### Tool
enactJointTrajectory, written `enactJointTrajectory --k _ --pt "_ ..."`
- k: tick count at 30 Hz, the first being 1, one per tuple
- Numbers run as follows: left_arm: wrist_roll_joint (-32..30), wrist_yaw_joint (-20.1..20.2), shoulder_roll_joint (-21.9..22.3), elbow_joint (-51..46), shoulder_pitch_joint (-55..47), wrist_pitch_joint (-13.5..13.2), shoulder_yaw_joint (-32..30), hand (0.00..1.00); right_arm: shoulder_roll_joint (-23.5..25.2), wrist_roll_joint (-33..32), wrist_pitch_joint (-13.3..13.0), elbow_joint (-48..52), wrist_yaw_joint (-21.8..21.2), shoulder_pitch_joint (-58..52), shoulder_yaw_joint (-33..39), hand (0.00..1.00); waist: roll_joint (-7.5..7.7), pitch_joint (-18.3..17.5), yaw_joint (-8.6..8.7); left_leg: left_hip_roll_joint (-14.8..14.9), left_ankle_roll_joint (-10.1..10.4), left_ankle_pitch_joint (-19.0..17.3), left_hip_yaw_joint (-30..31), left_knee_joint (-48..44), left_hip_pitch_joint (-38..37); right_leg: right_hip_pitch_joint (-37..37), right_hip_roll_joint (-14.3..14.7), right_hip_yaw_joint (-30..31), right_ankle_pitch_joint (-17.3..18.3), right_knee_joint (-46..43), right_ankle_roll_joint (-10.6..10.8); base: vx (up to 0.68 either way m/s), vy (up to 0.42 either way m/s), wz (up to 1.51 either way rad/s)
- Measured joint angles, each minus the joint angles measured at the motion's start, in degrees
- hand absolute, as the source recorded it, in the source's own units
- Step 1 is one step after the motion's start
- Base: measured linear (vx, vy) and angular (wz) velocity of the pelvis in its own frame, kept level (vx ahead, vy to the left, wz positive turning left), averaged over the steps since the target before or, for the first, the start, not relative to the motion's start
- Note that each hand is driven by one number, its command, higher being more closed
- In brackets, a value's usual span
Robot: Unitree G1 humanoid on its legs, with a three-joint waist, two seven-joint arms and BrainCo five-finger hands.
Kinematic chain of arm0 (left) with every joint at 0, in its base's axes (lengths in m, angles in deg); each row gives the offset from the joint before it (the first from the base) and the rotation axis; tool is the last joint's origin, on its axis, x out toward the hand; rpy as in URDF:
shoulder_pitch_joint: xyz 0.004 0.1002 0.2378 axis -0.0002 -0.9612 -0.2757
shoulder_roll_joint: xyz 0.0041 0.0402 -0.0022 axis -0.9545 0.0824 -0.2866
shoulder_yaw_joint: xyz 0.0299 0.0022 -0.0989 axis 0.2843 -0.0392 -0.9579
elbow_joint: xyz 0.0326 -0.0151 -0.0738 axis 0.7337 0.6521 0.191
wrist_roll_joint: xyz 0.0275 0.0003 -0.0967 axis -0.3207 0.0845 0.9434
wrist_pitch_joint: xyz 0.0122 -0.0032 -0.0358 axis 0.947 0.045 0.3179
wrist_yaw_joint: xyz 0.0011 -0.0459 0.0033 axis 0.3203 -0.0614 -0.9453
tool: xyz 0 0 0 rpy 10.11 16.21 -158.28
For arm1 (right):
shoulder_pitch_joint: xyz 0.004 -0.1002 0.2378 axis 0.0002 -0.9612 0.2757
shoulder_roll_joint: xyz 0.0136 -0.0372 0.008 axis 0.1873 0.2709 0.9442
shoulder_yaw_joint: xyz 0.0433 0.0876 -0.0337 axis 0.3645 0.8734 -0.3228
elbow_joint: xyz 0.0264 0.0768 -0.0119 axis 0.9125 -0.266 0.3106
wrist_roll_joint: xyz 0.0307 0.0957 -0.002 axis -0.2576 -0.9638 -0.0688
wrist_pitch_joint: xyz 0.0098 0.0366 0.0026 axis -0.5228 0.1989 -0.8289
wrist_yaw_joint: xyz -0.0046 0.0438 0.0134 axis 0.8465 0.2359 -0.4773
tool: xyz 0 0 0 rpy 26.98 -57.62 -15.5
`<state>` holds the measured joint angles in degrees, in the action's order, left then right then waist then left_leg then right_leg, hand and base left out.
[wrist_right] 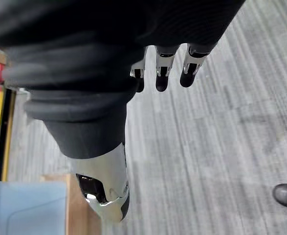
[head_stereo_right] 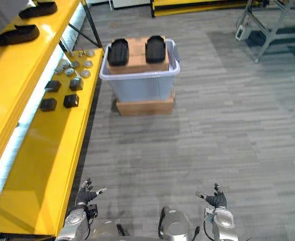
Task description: Walk over and take plastic housings, then place them on the shelf
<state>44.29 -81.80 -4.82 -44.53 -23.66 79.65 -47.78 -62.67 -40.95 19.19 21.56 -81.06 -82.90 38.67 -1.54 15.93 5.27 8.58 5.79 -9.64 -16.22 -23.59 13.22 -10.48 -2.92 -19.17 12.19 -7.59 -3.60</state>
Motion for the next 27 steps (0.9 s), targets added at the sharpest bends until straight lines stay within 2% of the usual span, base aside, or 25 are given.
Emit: enactJointTrajectory --k 1,2,3,4,5,6,7,8,9,10,11,12,13,14,15,16,18,19,20,21,22,24,25,26,27 --pt "0.0 0.0 0.4 0.0 -0.3 0.0 0.2 0.0 0.0 0.0 0.0 0.0 0.3 0.1 0.3 0.0 -0.16 -0.1 -0.08 -1.1 0.1 1.8 1.0 6.8 0.0 -1.1 0.2 0.6 0.1 0.8 0.8 0.47 0.085 -0.52" --pt "0.0 0.0 0.9 0.0 -0.6 0.0 0.9 0.0 -0.1 0.0 -0.3 -0.1 0.7 0.0 0.4 0.0 -0.76 -0.2 -0.24 -2.1 0.3 5.0 2.5 14.5 0.8 -3.1 1.1 2.1 1.0 2.6 2.7 0.47 0.155 -0.74" --pt "0.0 0.0 0.8 0.3 -0.9 0.1 1.3 0.0 0.0 0.0 -0.3 -0.7 0.8 -0.4 0.3 0.0 -1.07 -0.4 -1.09 -1.6 -1.1 8.9 4.6 13.2 2.1 -5.4 1.8 3.4 2.7 3.8 4.4 0.49 0.187 -0.84" --pt "0.0 0.0 0.8 0.4 -1.1 0.2 1.3 0.0 0.3 0.0 -0.2 -1.1 0.8 -0.7 0.3 0.0 -1.0 -0.7 -1.42 -1.9 -1.5 11.9 5.5 11.7 2.0 -6.4 1.5 4.6 3.6 3.7 5.1 0.52 0.219 -0.74" --pt "0.0 0.0 0.5 0.4 -1.6 0.3 1.1 0.0 1.3 0.0 -0.2 -1.6 0.8 -1.3 0.2 0.0 1.13 -2.3 -1.56 -4.0 -3.1 12.4 6.2 9.0 2.6 -6.3 -0.7 6.2 5.6 2.0 6.3 0.57 0.181 -0.33" --pt "0.0 0.1 1.0 0.4 -0.5 0.5 1.4 0.0 1.3 0.0 -0.2 -2.2 0.8 -2.3 0.2 0.0 2.21 -3.0 -1.0 -5.5 -4.5 8.9 6.1 5.3 4.1 -4.7 -3.1 7.1 6.5 -2.7 7.2 0.58 0.172 -0.08" --pt "0.0 0.1 1.4 0.4 0.1 0.5 1.6 0.0 1.1 0.0 -0.1 -2.8 0.8 -2.7 0.3 0.0 2.16 -3.0 -1.04 -5.8 -5.3 7.2 5.9 3.7 4.4 -3.3 -4.1 7.8 6.7 -6.4 7.5 0.58 0.168 0.03" --pt "0.0 0.1 1.6 0.6 0.3 0.4 1.5 0.0 1.5 0.1 0.3 -4.6 0.7 -3.0 0.8 0.0 2.96 -3.3 -1.43 -6.5 -5.5 4.1 4.8 2.5 3.1 0.3 -6.2 9.8 7.0 -16.2 8.3 0.56 0.197 0.02" --pt "0.0 0.1 1.2 1.3 0.2 0.7 1.5 0.0 2.3 0.1 0.6 -4.7 0.6 -3.6 1.5 0.0 4.2 -3.4 -1.21 -8.6 -6.1 1.9 4.5 2.2 0.7 4.8 -9.1 12.0 4.7 -29.1 11.4 0.55 0.185 0.04" --pt "0.1 0.1 0.9 1.4 0.2 1.1 1.5 0.0 2.7 0.1 0.7 -4.8 0.5 -3.7 1.5 0.0 4.58 -3.3 -1.02 -9.4 -6.2 0.8 4.4 2.0 -0.8 7.0 -10.2 13.3 1.5 -35.2 12.8 0.67 0.177 0.21" --pt "0.0 0.0 0.6 1.5 0.0 1.3 1.6 0.0 3.1 0.1 0.8 -4.8 0.4 -3.6 1.4 0.0 4.52 -3.2 -0.84 -10.2 -7.0 -1.3 4.5 2.1 -4.0 11.0 -11.4 15.2 -3.2 -46.1 14.8 0.56 0.117 0.12" --pt "0.0 0.0 0.4 1.7 0.0 1.3 1.6 0.0 3.3 0.2 0.8 -4.9 0.2 -3.3 1.3 0.0 3.9 -2.9 -0.87 -10.3 -7.1 -3.0 4.6 3.2 -8.4 14.5 -12.4 14.4 -0.6 -53.7 11.4 0.67 0.109 0.05" --pt "0.0 -0.1 0.4 1.8 0.0 1.3 1.6 0.0 3.3 0.1 0.8 -4.9 0.2 -3.0 1.3 0.0 3.34 -3.0 -0.89 -10.2 -7.1 -3.4 5.0 4.4 -10.6 16.1 -12.4 13.6 0.7 -55.2 9.7 0.54 0.031 -0.01" --pt "0.1 -0.1 0.2 2.1 0.0 1.3 2.1 0.0 2.9 0.2 0.6 -4.6 0.2 -2.8 1.0 0.0 1.71 -3.0 -0.87 -9.3 -7.1 -3.5 5.4 7.4 -15.2 18.7 -11.5 11.0 3.8 -54.0 7.1 0.56 0.013 0.07" --pt "0.1 -0.1 0.2 2.2 0.1 1.3 2.4 0.0 2.5 0.2 0.4 -4.6 0.2 -2.7 0.3 0.0 0.63 -2.9 -0.78 -8.4 -7.0 -3.4 5.6 8.8 -17.3 19.9 -10.5 9.4 5.3 -51.8 6.0 0.64 -0.063 0.18" --pt "0.1 -0.1 0.2 2.4 0.4 1.3 2.6 0.0 1.9 0.2 0.3 -4.5 -0.3 -2.7 -0.1 0.0 -1.5 -2.8 -0.39 -6.1 -7.0 -3.4 5.8 10.2 -20.5 23.6 -7.8 6.8 7.3 -43.6 4.9 0.53 -0.085 0.24" --pt "0.1 -0.1 0.1 2.8 0.8 1.2 2.6 0.0 1.8 0.2 0.3 -4.0 -0.5 -2.9 -0.3 0.0 -2.3 -2.8 0.49 -4.6 -6.9 -3.4 6.3 10.6 -22.4 27.0 -5.4 7.8 6.4 -32.0 5.7 0.52 -0.152 0.41" --pt "0.1 -0.1 -0.4 3.5 1.3 1.1 2.5 0.0 1.8 0.1 0.3 -3.7 -0.5 -3.6 -0.4 0.0 -1.07 -3.0 0.78 -4.7 -4.7 -3.7 6.9 11.0 -24.3 28.8 -4.5 11.9 -0.2 -18.1 6.8 0.52 -0.199 0.7" --pt "0.0 -0.1 -0.6 3.5 1.4 1.0 2.6 0.0 1.7 0.1 0.3 -3.8 -0.5 -5.2 -0.4 0.0 0.03 -3.2 1.66 -5.3 -1.5 -4.9 7.6 10.5 -25.6 28.5 -4.6 13.6 -12.9 -14.4 6.0 0.54 -0.217 0.69" --pt "0.0 -0.1 0.6 4.7 1.8 1.0 2.5 0.0 0.9 0.1 0.4 -4.4 -0.5 -5.2 -0.4 0.0 -1.3 -2.9 1.81 -3.7 -0.4 -5.6 8.2 10.5 -26.3 28.6 -3.8 13.2 -11.4 -16.6 4.0 0.43 -0.158 0.29" --pt "-0.1 0.1 1.4 5.1 1.8 1.1 2.6 0.0 0.6 0.2 0.6 -4.4 -0.4 -4.8 -0.4 0.0 -2.39 -3.6 1.55 -2.6 0.3 -5.1 8.4 10.0 -26.1 29.3 -3.0 13.5 -9.5 -18.9 3.4 0.51 -0.217 0.1" --pt "-0.2 0.1 1.8 6.1 2.8 1.1 2.6 0.0 0.2 0.1 0.6 -3.7 -0.6 -4.4 0.0 0.0 -1.98 -3.4 2.45 -1.6 4.0 -2.6 9.5 2.4 -24.0 29.2 -3.9 12.1 -2.5 -24.5 2.4 0.49 -0.256 0.25" --pt "-0.2 0.1 2.0 6.1 3.0 1.1 2.5 0.0 0.3 0.1 0.6 -3.8 -0.7 -4.6 0.2 0.0 -2.02 -3.3 2.6 -1.0 5.4 -1.7 10.0 -1.0 -22.9 28.1 -4.0 11.3 -1.4 -24.7 2.1 0.42 -0.251 0.42" --pt "-0.3 0.1 2.1 5.8 3.0 1.0 2.5 0.0 0.7 0.0 0.8 -3.8 -0.7 -5.0 0.2 0.0 -1.52 -3.0 2.85 0.3 6.6 2.0 10.4 -9.0 -20.2 25.0 -3.9 10.4 0.4 -24.2 1.7 0.39 -0.235 0.36" --pt "-0.6 0.1 2.3 5.9 2.5 1.0 2.5 0.0 1.0 -0.3 0.7 -3.8 -0.6 -5.1 0.1 0.0 -1.29 -2.8 2.96 2.3 7.1 3.9 10.4 -17.9 -17.1 20.9 -3.0 9.7 1.1 -21.6 1.2 0.37 -0.22 0.25"
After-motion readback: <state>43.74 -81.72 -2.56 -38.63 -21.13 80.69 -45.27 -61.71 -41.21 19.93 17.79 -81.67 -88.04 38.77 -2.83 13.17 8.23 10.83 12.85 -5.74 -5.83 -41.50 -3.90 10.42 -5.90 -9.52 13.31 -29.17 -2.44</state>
